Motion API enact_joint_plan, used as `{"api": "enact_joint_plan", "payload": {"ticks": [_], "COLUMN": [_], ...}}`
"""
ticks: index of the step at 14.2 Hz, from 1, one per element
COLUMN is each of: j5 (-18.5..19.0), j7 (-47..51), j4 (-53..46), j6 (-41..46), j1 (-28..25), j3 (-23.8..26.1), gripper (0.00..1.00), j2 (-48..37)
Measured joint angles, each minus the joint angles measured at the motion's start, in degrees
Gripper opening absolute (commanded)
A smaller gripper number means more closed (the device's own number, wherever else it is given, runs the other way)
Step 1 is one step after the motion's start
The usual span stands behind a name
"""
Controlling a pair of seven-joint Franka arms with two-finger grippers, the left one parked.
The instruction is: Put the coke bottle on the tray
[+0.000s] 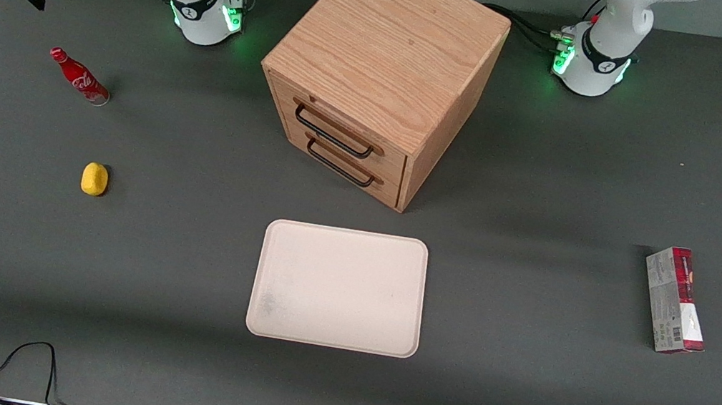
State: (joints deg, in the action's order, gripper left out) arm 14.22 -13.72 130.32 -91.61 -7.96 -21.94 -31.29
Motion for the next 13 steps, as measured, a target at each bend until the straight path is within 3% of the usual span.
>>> {"api": "enact_joint_plan", "payload": {"ticks": [3, 7, 9, 13], "j5": [8.42, 18.03, 19.50, 19.52], "j7": [-0.33, -5.97, -7.28, -7.16], "j4": [10.91, 19.12, 20.99, 21.67], "j6": [-7.24, -17.67, -21.04, -22.19], "j1": [0.21, 0.27, 0.25, -0.77], "j3": [-7.67, -24.24, -29.24, -29.63], "gripper": [1.00, 1.00, 1.00, 1.00], "j2": [-2.00, -5.09, -5.38, -5.38]}}
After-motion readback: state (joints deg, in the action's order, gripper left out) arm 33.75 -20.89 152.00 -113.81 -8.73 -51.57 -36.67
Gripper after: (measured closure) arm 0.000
